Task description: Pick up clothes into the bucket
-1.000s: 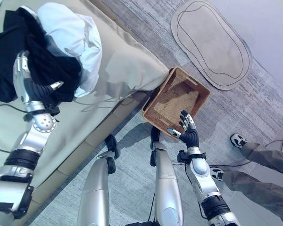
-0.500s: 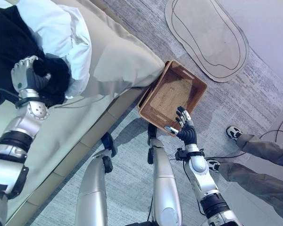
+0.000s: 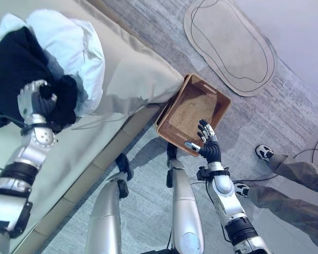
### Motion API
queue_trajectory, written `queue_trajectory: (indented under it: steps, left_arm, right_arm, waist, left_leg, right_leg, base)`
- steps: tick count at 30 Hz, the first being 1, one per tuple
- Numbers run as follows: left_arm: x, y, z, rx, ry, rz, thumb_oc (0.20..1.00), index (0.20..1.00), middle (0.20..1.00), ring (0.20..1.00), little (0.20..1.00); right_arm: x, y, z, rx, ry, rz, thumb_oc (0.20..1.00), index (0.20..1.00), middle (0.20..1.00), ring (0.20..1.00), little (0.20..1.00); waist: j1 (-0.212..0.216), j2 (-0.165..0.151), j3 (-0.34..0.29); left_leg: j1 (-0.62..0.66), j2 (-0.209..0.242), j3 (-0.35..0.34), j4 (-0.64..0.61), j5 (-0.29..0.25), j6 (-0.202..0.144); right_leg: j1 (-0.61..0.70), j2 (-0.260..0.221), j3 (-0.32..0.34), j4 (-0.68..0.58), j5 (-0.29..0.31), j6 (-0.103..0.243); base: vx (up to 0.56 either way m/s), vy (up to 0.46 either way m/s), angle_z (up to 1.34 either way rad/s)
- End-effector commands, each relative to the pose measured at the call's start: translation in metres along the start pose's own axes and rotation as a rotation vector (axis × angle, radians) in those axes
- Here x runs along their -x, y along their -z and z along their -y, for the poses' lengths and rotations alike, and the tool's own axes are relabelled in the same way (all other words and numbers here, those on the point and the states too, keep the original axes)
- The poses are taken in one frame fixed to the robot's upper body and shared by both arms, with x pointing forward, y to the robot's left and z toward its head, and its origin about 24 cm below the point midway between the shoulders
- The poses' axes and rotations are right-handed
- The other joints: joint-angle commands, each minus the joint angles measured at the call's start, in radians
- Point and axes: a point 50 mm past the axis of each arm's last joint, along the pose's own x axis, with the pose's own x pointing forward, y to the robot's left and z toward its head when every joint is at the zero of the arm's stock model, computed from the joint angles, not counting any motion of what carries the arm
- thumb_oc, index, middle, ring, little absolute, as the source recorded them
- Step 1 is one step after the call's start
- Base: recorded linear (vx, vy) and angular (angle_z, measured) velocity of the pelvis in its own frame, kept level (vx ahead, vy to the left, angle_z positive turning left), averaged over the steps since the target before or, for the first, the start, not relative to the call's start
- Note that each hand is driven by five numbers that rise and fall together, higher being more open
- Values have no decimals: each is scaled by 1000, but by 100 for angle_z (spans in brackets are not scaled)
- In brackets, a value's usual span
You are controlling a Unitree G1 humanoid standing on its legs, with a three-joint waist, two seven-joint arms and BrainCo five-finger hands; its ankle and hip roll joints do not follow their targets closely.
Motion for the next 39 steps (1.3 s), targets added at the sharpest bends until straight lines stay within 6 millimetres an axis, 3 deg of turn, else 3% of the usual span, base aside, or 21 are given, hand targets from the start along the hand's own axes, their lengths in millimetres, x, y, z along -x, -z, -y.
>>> queue_trajectory:
  steps: [1, 14, 18, 22, 23, 24, 27, 33, 36, 39]
  left_arm:
    - [30, 7, 4, 74, 5, 32, 200, 200, 200, 200, 200]
    - [95, 9, -13, 341, -11, 48, 200, 200, 200, 200, 200]
    - [99, 3, -20, 377, -3, 83, 200, 200, 200, 200, 200]
    - [94, -23, -32, 447, -11, 226, 200, 200, 200, 200, 200]
    - [93, -45, -39, 511, 7, 333, 200, 200, 200, 200, 200]
    - [93, -45, -40, 511, 7, 333, 200, 200, 200, 200, 200]
    - [96, -78, -47, 649, 96, 478, 200, 200, 200, 200, 200]
    - [104, -134, -49, 938, 298, 696, 200, 200, 200, 200, 200]
    - [109, -149, -44, 1032, 418, 733, 200, 200, 200, 200, 200]
    - [114, -156, -35, 1103, 498, 729, 200, 200, 200, 200, 200]
  right_arm:
    - [19, 1, 12, 25, 14, 10, 1000, 1000, 1000, 1000, 1000]
    - [29, 20, 23, 51, 48, -99, 1000, 1000, 1000, 1000, 1000]
    - [32, 24, 22, 69, 31, -120, 1000, 1000, 1000, 1000, 1000]
    - [27, 21, 15, 216, -57, -110, 1000, 1000, 1000, 1000, 1000]
    - [19, 15, 8, 340, -144, -82, 1000, 1000, 1000, 1000, 1000]
    - [19, 15, 8, 340, -144, -81, 1000, 1000, 1000, 1000, 1000]
    - [8, 7, -5, 500, -257, -30, 1000, 1000, 1000, 1000, 1000]
    - [-8, -15, -56, 614, -551, 123, 1000, 1000, 1000, 1000, 1000]
    - [-4, -28, -77, 621, -714, 183, 1000, 1000, 1000, 1000, 1000]
    - [0, -27, -83, 573, -746, 172, 1000, 1000, 1000, 1000, 1000]
  waist:
    - [28, 24, -133]
    - [108, 35, -199]
    - [117, 39, -212]
    - [129, 47, -234]
    - [137, 50, -245]
    - [136, 49, -245]
    - [147, 55, -271]
    - [159, 54, -316]
    - [158, 52, -334]
    - [155, 54, -347]
  left_leg:
    - [6, 20, -73, -31, 34, -27]
    - [348, -4, -86, -278, 100, -42]
    - [428, -1, -84, -337, 116, -47]
    - [500, 3, -86, -388, 129, -54]
    - [535, 8, -89, -399, 122, -57]
    - [534, 6, -90, -402, 127, -56]
    - [575, 7, -88, -418, 124, -55]
    - [634, 7, -84, -441, 120, -55]
    - [663, 12, -83, -455, 119, -57]
    - [686, 15, -81, -466, 119, -57]
  right_leg:
    - [82, -87, 15, -154, 110, 116]
    - [431, -84, -66, -336, 136, 130]
    - [500, -81, -85, -357, 131, 131]
    - [564, -76, -107, -369, 118, 132]
    - [601, -68, -117, -373, 108, 134]
    - [600, -69, -117, -375, 113, 133]
    - [640, -62, -125, -391, 109, 135]
    - [696, -48, -132, -410, 98, 130]
    - [722, -42, -134, -418, 91, 127]
    - [741, -36, -137, -428, 87, 125]
  base:
    - [57, -33, 0]
    - [71, -48, 10]
    - [67, -38, 5]
    - [64, -46, 10]
    - [54, -46, 11]
    - [66, -45, 11]
    - [54, -30, 6]
    - [48, -29, 0]
    - [60, -32, 0]
    - [44, -16, 1]
